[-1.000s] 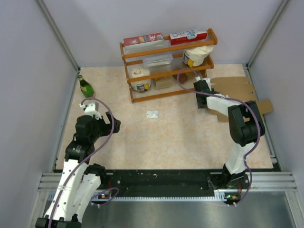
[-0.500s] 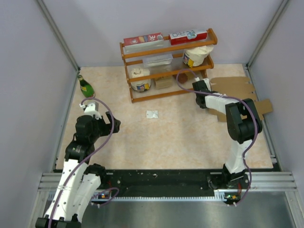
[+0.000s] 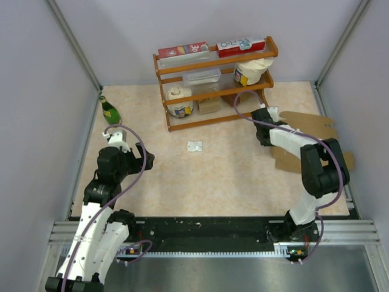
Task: Fold the paper box
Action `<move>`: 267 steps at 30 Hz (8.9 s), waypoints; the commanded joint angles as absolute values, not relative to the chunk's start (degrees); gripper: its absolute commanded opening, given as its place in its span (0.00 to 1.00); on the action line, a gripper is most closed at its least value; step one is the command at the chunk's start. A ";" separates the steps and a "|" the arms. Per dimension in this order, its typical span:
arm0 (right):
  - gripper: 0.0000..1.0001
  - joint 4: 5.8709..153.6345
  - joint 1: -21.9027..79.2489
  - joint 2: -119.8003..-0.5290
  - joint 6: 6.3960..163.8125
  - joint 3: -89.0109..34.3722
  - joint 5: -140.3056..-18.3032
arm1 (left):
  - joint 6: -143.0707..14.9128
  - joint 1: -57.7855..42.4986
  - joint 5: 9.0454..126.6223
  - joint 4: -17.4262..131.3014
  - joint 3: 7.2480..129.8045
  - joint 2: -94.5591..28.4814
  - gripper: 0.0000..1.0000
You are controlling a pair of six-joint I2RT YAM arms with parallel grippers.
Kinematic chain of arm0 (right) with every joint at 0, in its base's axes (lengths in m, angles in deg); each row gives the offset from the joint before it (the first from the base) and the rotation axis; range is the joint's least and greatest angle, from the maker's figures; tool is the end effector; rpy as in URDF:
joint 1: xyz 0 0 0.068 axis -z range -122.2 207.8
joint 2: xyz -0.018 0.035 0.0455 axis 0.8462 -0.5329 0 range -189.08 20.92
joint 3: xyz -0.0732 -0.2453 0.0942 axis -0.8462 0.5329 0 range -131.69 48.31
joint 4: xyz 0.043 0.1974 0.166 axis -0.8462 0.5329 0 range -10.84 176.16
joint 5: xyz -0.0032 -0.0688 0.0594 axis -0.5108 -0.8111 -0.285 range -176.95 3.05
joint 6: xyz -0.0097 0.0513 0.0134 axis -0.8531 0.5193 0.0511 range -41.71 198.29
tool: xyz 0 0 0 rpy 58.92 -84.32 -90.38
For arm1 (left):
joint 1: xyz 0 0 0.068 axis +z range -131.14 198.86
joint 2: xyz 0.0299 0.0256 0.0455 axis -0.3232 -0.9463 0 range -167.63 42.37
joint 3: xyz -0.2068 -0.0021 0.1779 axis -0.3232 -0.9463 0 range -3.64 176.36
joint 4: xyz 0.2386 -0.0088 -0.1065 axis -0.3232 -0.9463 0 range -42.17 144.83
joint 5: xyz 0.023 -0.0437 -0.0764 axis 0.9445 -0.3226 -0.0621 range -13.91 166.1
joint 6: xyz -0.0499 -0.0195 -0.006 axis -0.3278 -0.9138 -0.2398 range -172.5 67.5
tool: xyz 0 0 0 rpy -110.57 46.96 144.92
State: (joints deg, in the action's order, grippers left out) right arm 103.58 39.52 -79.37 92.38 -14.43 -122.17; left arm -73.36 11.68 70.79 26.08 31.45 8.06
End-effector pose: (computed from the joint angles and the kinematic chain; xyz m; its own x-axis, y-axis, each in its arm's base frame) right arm 0.3354 0.0891 0.1805 -0.8126 -0.0589 -0.5799 0.2052 0.9022 -0.3793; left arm 0.1413 -0.0212 0.2743 -0.5080 -0.2933 -0.8099 0.0265 0.9345 -0.3550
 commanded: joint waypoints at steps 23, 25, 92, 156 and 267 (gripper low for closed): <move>0.00 111.06 9.03 -73.47 121.53 -17.68 -111.73 | -72.36 11.65 68.18 28.55 31.16 10.73 0.99; 0.00 111.15 7.97 -75.32 121.62 -19.79 -111.03 | -72.28 11.65 68.10 28.64 31.07 10.64 0.99; 0.62 115.72 38.55 -19.87 127.07 10.26 -98.28 | -80.01 -24.56 71.44 55.10 54.54 -55.80 0.56; 0.62 121.43 39.52 -13.80 114.77 3.23 -101.45 | -9.71 -28.07 54.47 15.90 101.65 -74.88 0.01; 0.75 116.25 42.42 -93.25 32.85 -36.32 -45.29 | -53.82 -14.89 69.85 31.10 38.19 -9.58 0.93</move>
